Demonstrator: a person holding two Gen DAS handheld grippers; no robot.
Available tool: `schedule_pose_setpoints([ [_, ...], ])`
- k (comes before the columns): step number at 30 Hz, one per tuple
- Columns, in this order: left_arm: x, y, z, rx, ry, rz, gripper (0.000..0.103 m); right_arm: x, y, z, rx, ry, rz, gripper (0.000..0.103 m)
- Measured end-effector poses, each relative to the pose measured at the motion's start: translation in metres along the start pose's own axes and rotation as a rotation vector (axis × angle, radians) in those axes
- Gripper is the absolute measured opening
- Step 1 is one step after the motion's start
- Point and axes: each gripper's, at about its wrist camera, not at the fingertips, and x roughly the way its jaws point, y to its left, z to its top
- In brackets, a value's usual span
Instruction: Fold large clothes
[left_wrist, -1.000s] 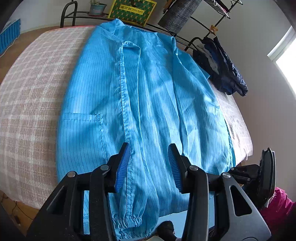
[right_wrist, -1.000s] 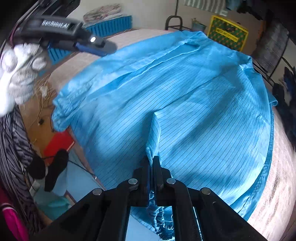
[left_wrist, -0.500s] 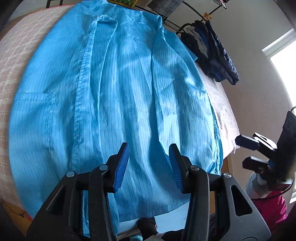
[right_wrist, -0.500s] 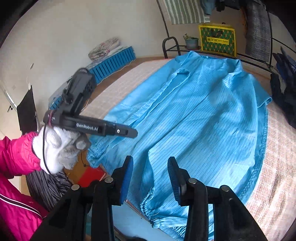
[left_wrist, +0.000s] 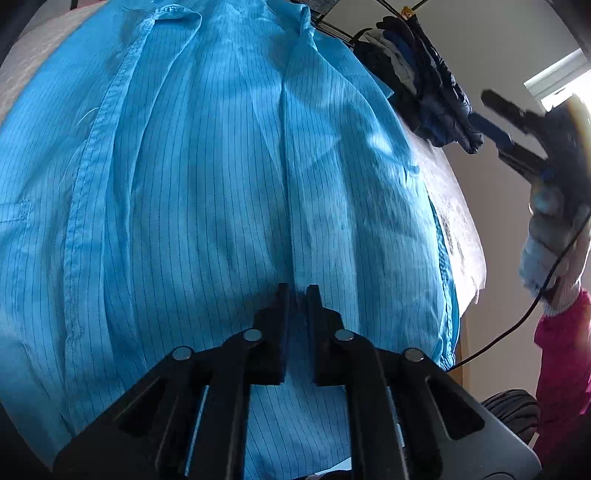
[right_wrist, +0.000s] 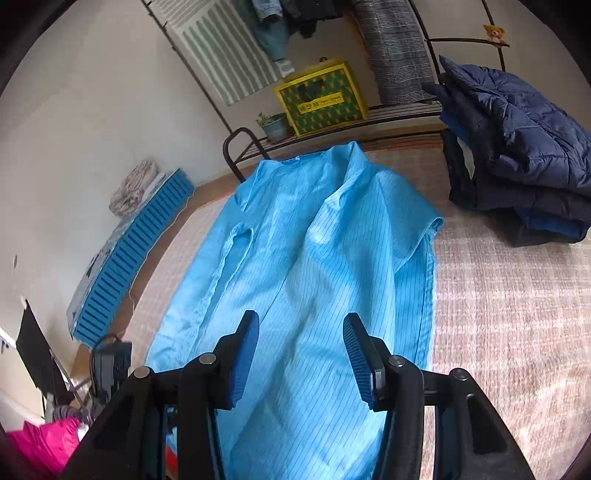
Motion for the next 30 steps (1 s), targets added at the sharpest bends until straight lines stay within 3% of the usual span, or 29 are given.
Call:
schedule_pose_setpoints([
  [6,0.003,-0.008,-0.003,0.047,-0.01,-0.028,0.0,0.067,-0.042,0.091,0.187,-0.027,-0.011,0.051],
  [10,0.002,-0.007,-0.004,0.05,-0.006,-0.052,0.0,0.125,-0.073,0.131,0.347,-0.04,0.015,0.051],
  [17,-0.004,0.008,-0.005,-0.008,0.0,-0.112,0.0,0.22,-0.115,0.158,0.568,-0.021,0.0,0.051],
  [24,-0.01,0.014,-0.011,-0.017,0.015,-0.143,0.0,0.265,-0.144,0.169,0.789,-0.111,0.168,0.049],
  [28,-0.008,0.016,-0.014,-0.014,0.015,-0.13,0.0,0.278,-0.141,0.18,0.783,-0.101,0.173,0.012],
  [30,-0.006,0.018,-0.014,-0.018,0.019,-0.134,0.0,0.278,-0.133,0.185,0.742,-0.102,0.149,0.003],
])
